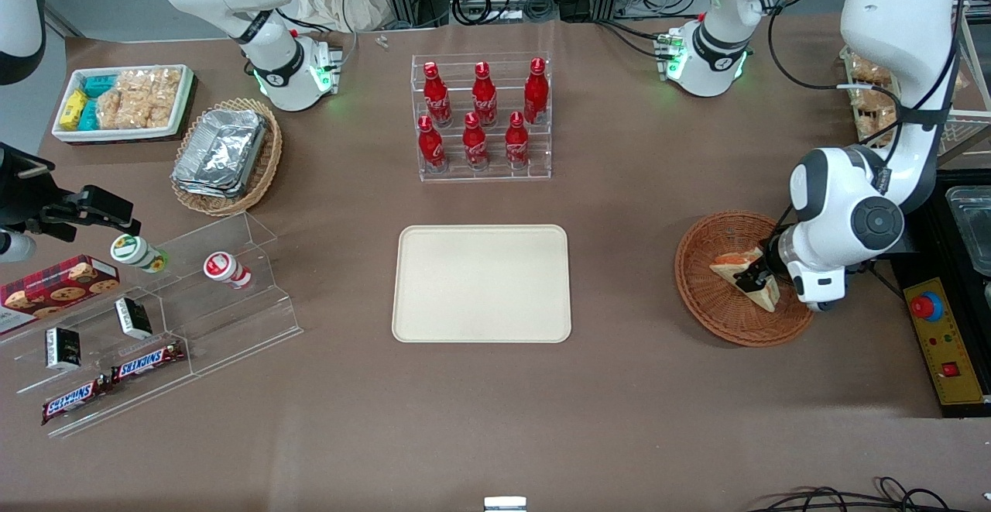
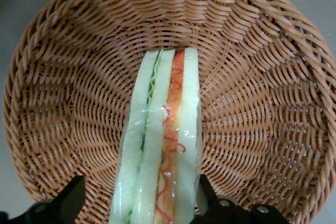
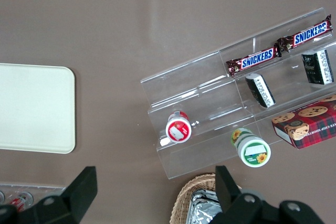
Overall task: Place sandwich from basket to tray
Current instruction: 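Close the left gripper on the sandwich's wrapped edge, then lift the sandwich and carry it with the left gripper to the cream tray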
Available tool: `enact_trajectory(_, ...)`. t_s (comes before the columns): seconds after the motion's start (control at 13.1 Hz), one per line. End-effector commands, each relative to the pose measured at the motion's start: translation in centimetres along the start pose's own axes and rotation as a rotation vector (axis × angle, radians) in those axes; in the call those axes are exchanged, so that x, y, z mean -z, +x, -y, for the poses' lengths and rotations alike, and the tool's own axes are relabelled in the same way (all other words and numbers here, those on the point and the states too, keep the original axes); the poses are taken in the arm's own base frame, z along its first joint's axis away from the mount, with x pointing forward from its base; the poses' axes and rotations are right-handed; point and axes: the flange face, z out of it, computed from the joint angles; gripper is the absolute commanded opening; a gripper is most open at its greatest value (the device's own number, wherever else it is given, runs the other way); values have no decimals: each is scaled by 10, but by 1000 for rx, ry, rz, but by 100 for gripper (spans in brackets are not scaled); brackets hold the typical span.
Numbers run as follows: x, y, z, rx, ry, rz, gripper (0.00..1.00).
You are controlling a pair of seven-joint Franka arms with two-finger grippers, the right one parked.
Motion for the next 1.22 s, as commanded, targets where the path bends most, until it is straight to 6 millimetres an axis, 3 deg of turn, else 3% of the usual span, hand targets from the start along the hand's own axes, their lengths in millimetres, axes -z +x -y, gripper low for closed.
enact_trajectory(0.0,4,-1,4,19,-17,-17,31)
enact_trajectory(0.08,8,0,3,19,-20,-20,13)
enact_trajectory(0.38,33,4,1,-18,-30,-48,0)
enact_trajectory(0.53,65,12,-4,-69,-4,-36,0)
enact_trajectory(0.84,150,37,-13,-215,15,-31,0)
enact_trajectory(1.07,213,33,-28,-377,17,-30,0)
enact_trajectory(1.14,234,20,-40,-430,17,-32,0)
